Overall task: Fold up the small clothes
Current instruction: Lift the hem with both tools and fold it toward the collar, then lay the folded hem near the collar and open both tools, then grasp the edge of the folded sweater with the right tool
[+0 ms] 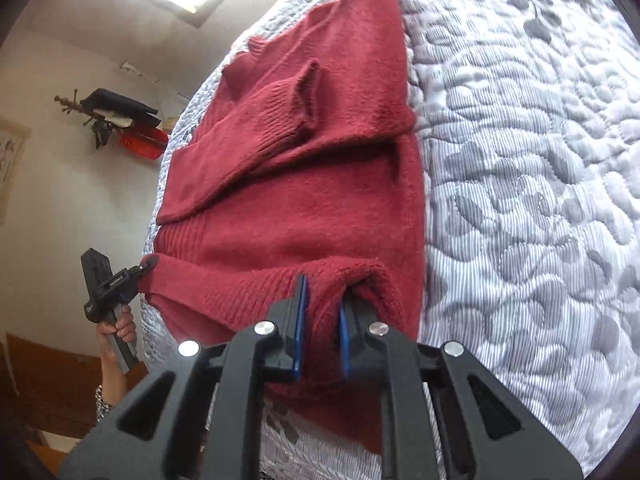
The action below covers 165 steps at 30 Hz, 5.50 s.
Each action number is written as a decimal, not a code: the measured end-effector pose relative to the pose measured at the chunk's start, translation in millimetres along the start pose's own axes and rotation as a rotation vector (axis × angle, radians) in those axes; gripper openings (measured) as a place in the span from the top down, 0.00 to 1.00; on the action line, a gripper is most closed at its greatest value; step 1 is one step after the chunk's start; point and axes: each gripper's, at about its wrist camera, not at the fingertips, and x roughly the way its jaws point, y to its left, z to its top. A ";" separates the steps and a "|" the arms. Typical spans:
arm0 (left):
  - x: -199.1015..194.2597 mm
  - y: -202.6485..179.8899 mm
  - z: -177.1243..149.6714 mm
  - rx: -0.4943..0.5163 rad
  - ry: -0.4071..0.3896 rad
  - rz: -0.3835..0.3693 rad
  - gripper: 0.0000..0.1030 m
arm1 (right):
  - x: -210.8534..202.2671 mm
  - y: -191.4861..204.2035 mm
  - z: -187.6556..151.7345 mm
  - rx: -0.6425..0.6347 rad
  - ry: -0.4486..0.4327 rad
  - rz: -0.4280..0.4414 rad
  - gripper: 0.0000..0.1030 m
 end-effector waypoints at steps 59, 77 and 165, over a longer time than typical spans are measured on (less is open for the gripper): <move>-12.6 -65.1 19.8 0.390 -0.034 0.190 0.26 | -31.4 26.4 18.2 -0.251 -0.073 -0.167 0.35; 17.5 -72.7 20.3 0.466 -0.008 0.231 0.87 | 19.1 58.6 19.4 -0.464 0.005 -0.309 0.92; 43.6 -97.2 30.3 0.361 -0.040 0.179 0.53 | -19.8 9.6 8.2 -0.266 0.037 -0.210 0.87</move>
